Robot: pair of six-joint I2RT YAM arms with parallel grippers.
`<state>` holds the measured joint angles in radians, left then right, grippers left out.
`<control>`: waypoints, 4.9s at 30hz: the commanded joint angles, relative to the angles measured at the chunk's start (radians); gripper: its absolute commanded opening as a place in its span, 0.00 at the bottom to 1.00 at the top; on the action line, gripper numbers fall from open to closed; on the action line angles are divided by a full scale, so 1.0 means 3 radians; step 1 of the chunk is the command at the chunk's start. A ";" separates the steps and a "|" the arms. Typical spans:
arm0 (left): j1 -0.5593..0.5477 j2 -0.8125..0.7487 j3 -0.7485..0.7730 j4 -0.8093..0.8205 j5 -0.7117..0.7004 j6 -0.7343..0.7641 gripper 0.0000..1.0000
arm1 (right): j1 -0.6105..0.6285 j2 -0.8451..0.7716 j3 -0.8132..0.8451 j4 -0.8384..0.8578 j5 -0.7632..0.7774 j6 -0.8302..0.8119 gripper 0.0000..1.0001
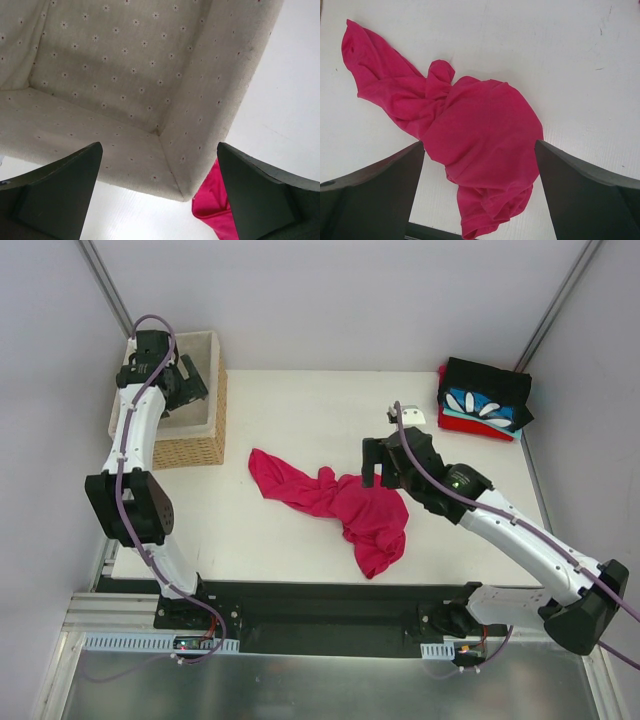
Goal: Fold and stack the t-shirts
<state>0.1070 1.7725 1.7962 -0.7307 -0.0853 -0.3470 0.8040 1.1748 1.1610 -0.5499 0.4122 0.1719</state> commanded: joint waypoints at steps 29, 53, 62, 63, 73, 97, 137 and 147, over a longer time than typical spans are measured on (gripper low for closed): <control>0.0098 0.0141 0.0210 -0.0116 0.0018 0.0078 0.99 | 0.0051 0.0103 0.0077 -0.0003 0.0099 -0.0010 0.97; 0.0104 0.0079 0.0415 -0.0111 -0.0064 0.0103 0.99 | 0.0061 0.0037 0.0077 -0.0038 0.0150 -0.0046 0.97; 0.0104 -0.0292 -0.0034 -0.0106 0.0100 -0.0034 0.99 | 0.0061 0.0062 0.0083 -0.0044 0.0160 -0.0031 0.97; 0.0098 -0.0385 -0.0172 -0.0090 0.0100 -0.0075 0.99 | 0.0066 0.0057 0.0082 -0.0039 0.0165 -0.0026 0.97; 0.0098 -0.1438 -0.1456 0.0012 0.0232 -0.0086 0.99 | 0.0127 0.0042 -0.0025 0.0064 0.0109 0.0041 0.97; -0.0776 -0.0295 -0.1335 0.0375 -0.0298 -0.0465 0.99 | 0.0296 -0.0188 -0.0240 0.0064 0.0390 0.0005 0.97; 0.0083 -0.0109 -0.0331 -0.0111 -0.0079 -0.0153 0.99 | 0.0296 0.0159 -0.0020 -0.0008 0.0303 -0.0046 0.97; -0.0601 -0.1403 -0.1379 0.0043 0.0375 -0.0244 0.99 | 0.0204 0.0205 0.0195 -0.0370 0.0906 -0.0220 0.96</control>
<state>0.0059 1.4872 1.4506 -0.7540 -0.0673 -0.3866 0.8856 1.2312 1.1706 -0.5987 0.5766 0.1360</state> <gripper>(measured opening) 0.992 0.966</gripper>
